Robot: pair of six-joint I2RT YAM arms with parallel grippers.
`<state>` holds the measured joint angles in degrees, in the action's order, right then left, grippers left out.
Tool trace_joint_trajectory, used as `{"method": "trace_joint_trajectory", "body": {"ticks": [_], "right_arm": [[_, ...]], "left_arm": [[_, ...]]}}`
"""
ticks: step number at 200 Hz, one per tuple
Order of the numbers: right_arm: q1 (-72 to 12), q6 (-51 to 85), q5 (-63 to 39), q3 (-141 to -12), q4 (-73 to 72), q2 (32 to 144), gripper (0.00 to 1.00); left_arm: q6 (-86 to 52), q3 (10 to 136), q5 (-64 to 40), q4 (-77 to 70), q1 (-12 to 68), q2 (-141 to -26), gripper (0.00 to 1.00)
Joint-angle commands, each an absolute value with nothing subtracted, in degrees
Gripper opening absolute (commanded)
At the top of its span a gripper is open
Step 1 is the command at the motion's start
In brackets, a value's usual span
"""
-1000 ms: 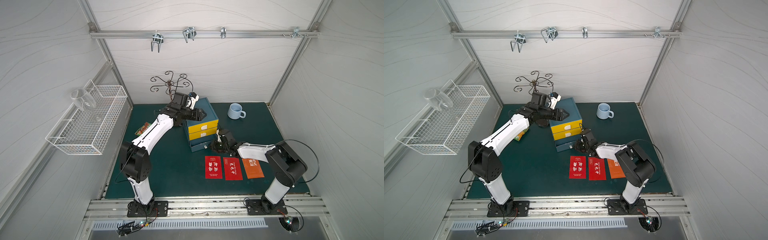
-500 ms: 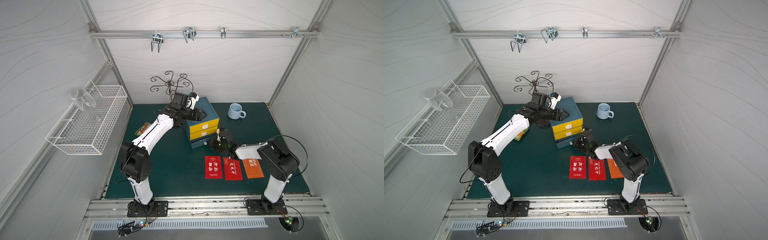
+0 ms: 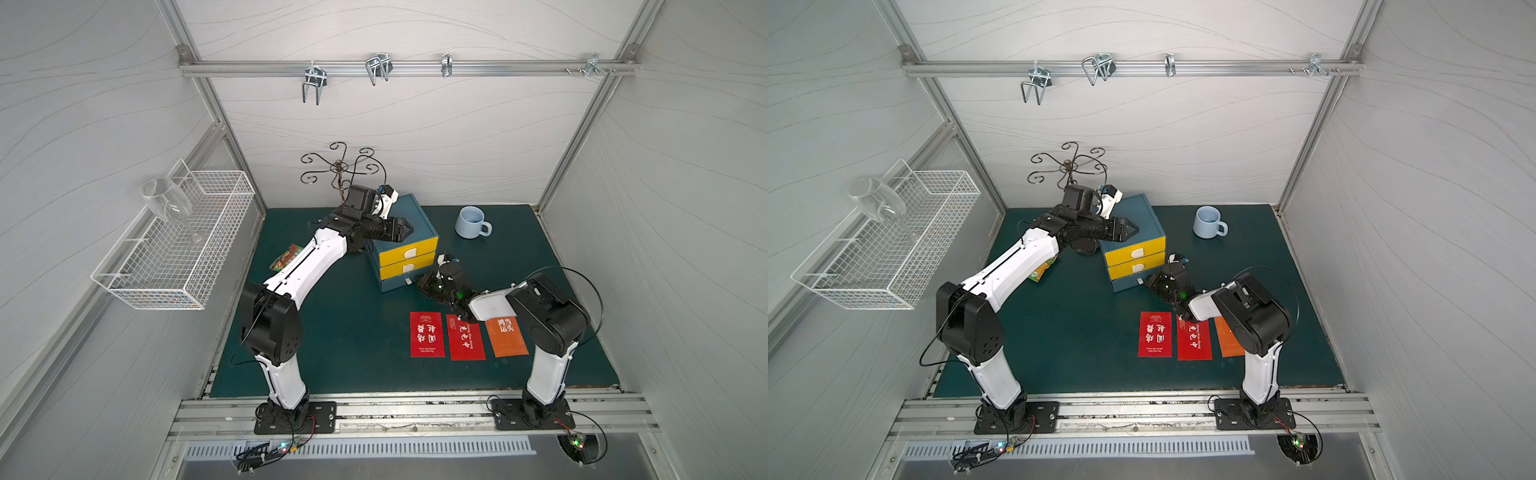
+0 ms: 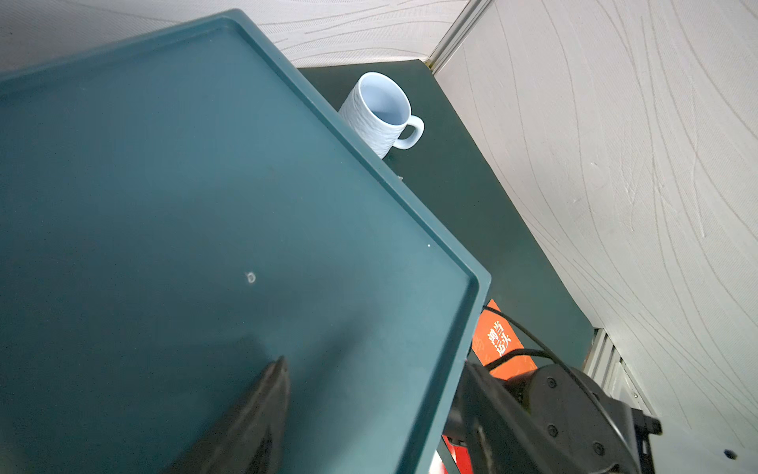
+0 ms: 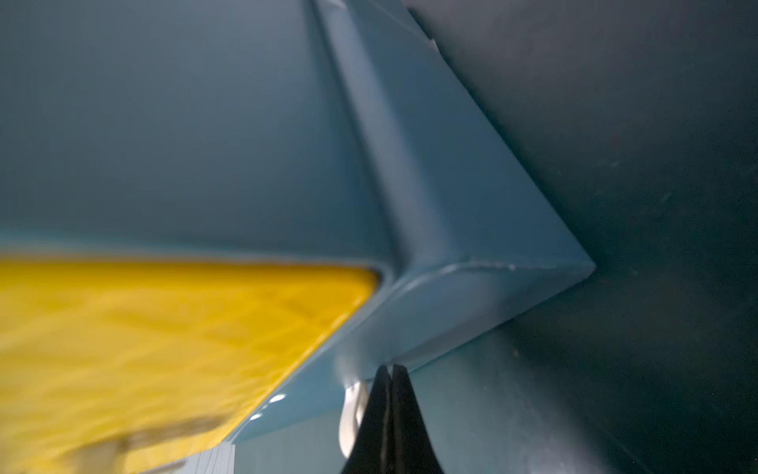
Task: Take the postcards out of the drawer
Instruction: Close the drawer in the storage box.
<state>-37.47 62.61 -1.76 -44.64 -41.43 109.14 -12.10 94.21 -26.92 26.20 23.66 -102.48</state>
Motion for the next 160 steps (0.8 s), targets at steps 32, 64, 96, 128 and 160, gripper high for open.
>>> {"method": "trace_joint_trajectory", "body": {"ticks": [32,64,96,128,160], "right_arm": [[-37.46,62.98,-0.72,-44.63,-43.79,107.78,0.00],[-37.50,59.16,-1.11,-43.15,-38.15,100.08,0.00],[-37.07,47.84,0.53,-45.34,-19.67,86.76,0.04],[-31.89,34.63,3.20,-48.57,-0.49,74.73,0.16],[-19.68,23.91,3.44,-46.56,6.28,67.90,0.39]], "left_arm": [[-12.51,91.27,-26.37,31.84,23.47,-102.97,0.71],[-13.93,91.24,-26.21,30.02,22.95,-101.76,0.73],[-15.53,90.49,-24.10,26.34,21.00,-96.71,0.76],[-16.00,85.54,-17.78,21.02,18.02,-87.93,0.80],[-12.12,71.17,-2.44,14.08,14.12,-76.38,0.90]]}}
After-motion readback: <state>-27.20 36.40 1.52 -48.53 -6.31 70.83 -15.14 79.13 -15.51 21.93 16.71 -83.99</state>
